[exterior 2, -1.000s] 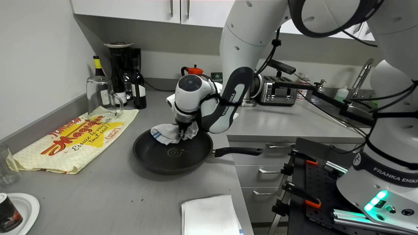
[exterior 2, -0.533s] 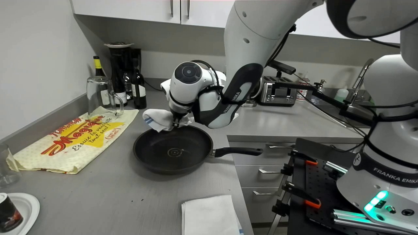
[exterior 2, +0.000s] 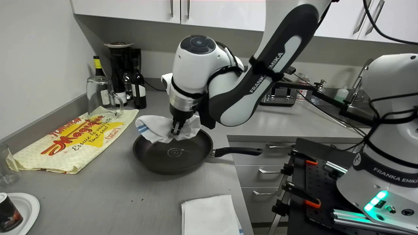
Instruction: Wipe the pan with the dish cloth
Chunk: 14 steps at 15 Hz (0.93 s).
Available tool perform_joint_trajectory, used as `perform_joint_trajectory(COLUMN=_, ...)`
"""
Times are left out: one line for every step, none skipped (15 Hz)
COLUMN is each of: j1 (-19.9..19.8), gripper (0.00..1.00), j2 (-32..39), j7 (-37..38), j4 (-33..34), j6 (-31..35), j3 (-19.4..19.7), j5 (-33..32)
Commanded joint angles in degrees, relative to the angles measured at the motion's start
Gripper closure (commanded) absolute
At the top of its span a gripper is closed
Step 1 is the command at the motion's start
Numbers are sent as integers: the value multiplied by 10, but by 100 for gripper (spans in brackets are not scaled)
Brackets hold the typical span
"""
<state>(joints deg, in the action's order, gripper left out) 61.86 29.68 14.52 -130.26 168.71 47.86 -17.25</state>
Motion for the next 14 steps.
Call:
perform_joint_trajectory(j1=-9, gripper=96, j2=-134, j7=-1, j4=-42, j6=-52, j3=-72, j5=10)
perform_joint_trajectory(j1=-26, gripper=96, j2=-156, j7=5, j4=-46, j6=-63, j3=-108, j5=13)
perform_joint_trajectory(j1=-49, gripper=96, j2=-173, j7=8, j4=-50, j6=-73, j3=-154, j5=23)
perform_joint_trajectory(j1=-80, gripper=96, j2=-187, j7=6, j4=-55, j6=-80, j3=-205, j5=40)
perform_joint_trajectory(j1=-103, gripper=96, j2=-186, j7=-5, j4=-57, j6=-82, j3=-250, j5=74)
perform_joint_trajectory(j1=-132, gripper=96, j2=-184, j7=-9, j4=-56, j6=-83, j3=-296, j5=95)
perform_joint_trajectory(j1=-164, gripper=96, j2=-170, j7=-9, j4=-49, j6=-82, j3=-344, j5=112)
perform_joint_trajectory(j1=-198, gripper=96, j2=-157, j7=-14, j4=-41, j6=-84, j3=-392, j5=131)
perform_joint_trajectory(j1=-222, gripper=96, j2=-139, j7=-15, j4=-29, j6=-86, j3=-427, j5=144)
perform_joint_trajectory(j1=-244, gripper=96, j2=-124, j7=-14, j4=-20, j6=-86, j3=-458, j5=148)
perform_joint_trajectory(j1=-262, gripper=96, j2=-110, j7=-9, j4=-13, j6=-85, j3=-480, j5=142)
perform_joint_trajectory(j1=-277, gripper=96, j2=-92, j7=-7, j4=-3, j6=-84, j3=-498, j5=135)
perform_joint_trajectory(j1=-290, gripper=96, j2=-75, j7=-5, j4=6, j6=-85, j3=-512, j5=129)
perform_joint_trajectory(j1=-301, gripper=96, j2=-59, j7=-6, j4=15, j6=-85, j3=-525, j5=127)
